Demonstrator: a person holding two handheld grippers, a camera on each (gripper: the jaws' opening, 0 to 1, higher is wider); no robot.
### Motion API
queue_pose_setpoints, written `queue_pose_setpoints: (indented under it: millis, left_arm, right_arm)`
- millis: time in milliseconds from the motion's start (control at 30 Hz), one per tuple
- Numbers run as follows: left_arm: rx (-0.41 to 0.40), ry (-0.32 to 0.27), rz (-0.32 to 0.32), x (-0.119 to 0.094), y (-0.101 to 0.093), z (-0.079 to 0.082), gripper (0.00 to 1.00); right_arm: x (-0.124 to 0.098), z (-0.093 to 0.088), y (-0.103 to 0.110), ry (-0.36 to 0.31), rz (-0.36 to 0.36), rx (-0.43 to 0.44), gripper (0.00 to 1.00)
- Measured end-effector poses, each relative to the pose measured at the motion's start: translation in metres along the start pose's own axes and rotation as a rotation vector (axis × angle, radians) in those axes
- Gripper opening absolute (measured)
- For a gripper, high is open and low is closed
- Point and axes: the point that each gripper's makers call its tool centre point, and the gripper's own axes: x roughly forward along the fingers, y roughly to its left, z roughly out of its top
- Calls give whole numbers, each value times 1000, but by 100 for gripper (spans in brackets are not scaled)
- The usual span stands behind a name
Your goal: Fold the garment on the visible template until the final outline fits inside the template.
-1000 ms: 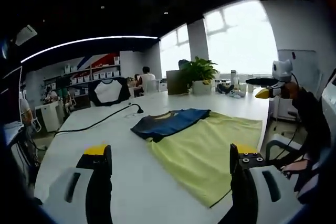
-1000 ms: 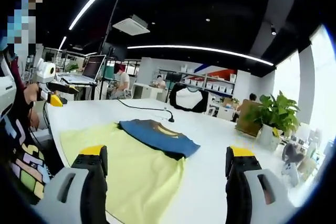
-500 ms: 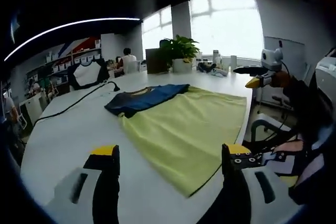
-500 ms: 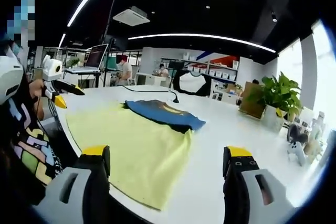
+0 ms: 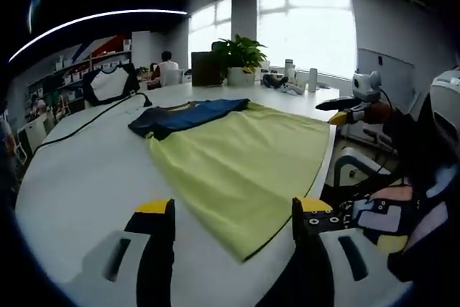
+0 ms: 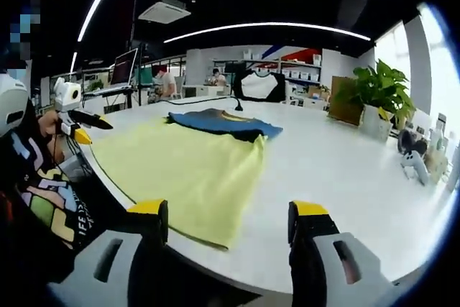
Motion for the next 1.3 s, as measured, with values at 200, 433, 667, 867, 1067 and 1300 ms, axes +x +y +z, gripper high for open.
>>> queue_pose_setpoints:
  millis: [200, 433, 667, 867, 1067, 1300]
  left_arm:
    - [8, -24, -12, -2, -3, 0, 53]
    - [-36, -6, -18, 1, -4, -9, 46]
    - [-21, -2, 11, -1, 1, -11, 32]
    - [11, -1, 39, -4, 6, -13, 17]
    - [26, 7, 56, -5, 4, -15, 4]
    - [-20, -29, -6, -7, 3, -7, 3]
  right_arm:
    - [-2, -5, -5, 18, -12, 13, 42]
    - [0, -13, -2, 54, -3, -6, 33]
    - [0, -15, 3, 51, 15, 7, 30]
    - [4, -11, 4, 24, 12, 63, 23]
    - [2, -14, 16, 46, 31, 26, 6]
    - [-3, -15, 10, 77, 8, 145, 2]
